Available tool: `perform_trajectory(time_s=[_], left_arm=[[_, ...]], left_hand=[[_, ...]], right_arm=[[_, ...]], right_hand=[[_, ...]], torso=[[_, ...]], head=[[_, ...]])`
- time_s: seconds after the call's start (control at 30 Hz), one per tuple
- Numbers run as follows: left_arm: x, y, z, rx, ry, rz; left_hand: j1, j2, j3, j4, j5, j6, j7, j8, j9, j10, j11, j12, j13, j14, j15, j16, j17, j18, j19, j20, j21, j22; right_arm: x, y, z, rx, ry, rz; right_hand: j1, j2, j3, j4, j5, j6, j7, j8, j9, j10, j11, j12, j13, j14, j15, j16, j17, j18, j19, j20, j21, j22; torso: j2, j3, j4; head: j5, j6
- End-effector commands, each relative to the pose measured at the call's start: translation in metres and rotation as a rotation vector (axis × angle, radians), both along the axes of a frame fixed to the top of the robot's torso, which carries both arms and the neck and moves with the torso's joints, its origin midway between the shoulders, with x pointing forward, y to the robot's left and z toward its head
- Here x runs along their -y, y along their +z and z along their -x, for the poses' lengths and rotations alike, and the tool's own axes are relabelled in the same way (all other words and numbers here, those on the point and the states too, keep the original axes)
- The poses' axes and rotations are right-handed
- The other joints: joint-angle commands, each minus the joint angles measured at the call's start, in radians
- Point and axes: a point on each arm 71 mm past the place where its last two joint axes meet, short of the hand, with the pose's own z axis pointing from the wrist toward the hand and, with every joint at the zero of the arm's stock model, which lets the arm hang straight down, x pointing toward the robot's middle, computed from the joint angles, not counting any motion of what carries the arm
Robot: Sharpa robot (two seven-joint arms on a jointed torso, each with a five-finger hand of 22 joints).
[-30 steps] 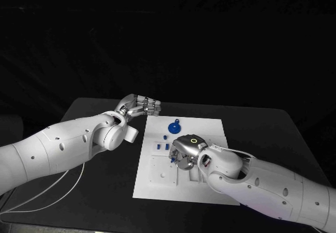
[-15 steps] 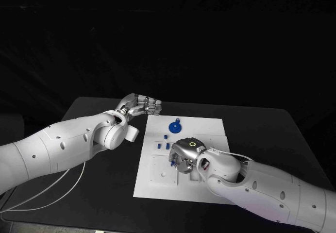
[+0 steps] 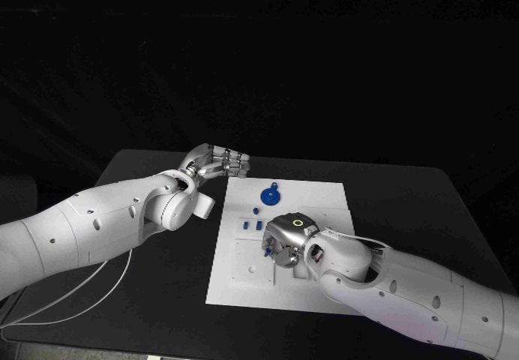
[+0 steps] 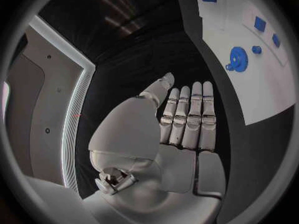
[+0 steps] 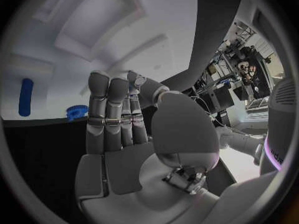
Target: Assemble the parts on the task board
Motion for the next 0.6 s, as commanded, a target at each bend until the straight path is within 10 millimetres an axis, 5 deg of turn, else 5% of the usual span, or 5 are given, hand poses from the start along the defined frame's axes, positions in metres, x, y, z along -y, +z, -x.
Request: perform_trajectory(time_s=[0.03, 0.6], left_arm=[[0.0016, 0.0014, 0.0, 0.002, -0.009, 0.01], [0.0011, 0.0012, 0.0001, 0.0, -0.009, 0.009]], left_hand=[[-0.008, 0.005, -0.002, 0.004, 0.003, -0.002, 0.007, 0.0, -0.001, -0.007, -0.002, 0.0, 0.0, 0.0, -0.002, -0.004, 0.0, 0.008, 0.002, 0.002, 0.002, -0.001], [-0.005, 0.004, -0.001, 0.008, 0.003, -0.002, 0.007, 0.0, -0.001, -0.008, -0.002, 0.0, 0.0, -0.001, -0.002, -0.004, 0.0, 0.008, 0.005, 0.002, 0.002, -0.016]], right_arm=[[-0.0005, -0.0026, 0.0009, -0.001, 0.006, 0.029], [-0.0022, -0.0116, 0.0021, -0.006, 0.013, 0.053]], right_hand=[[-0.005, 0.01, -0.002, -0.006, 0.003, 0.007, 0.001, 0.006, 0.001, 0.006, 0.0, -0.001, 0.001, 0.002, -0.005, -0.003, 0.002, 0.016, 0.016, 0.0, -0.005, 0.003], [-0.005, 0.01, -0.002, -0.006, 0.003, 0.007, 0.001, 0.006, 0.001, 0.006, 0.0, -0.001, 0.001, 0.002, -0.005, -0.003, 0.002, 0.016, 0.016, 0.0, -0.005, 0.003]], torso=[[0.0, -0.0003, 0.0005], [-0.001, -0.0011, -0.0001]], head=[[0.0, -0.001], [0.002, -0.005]])
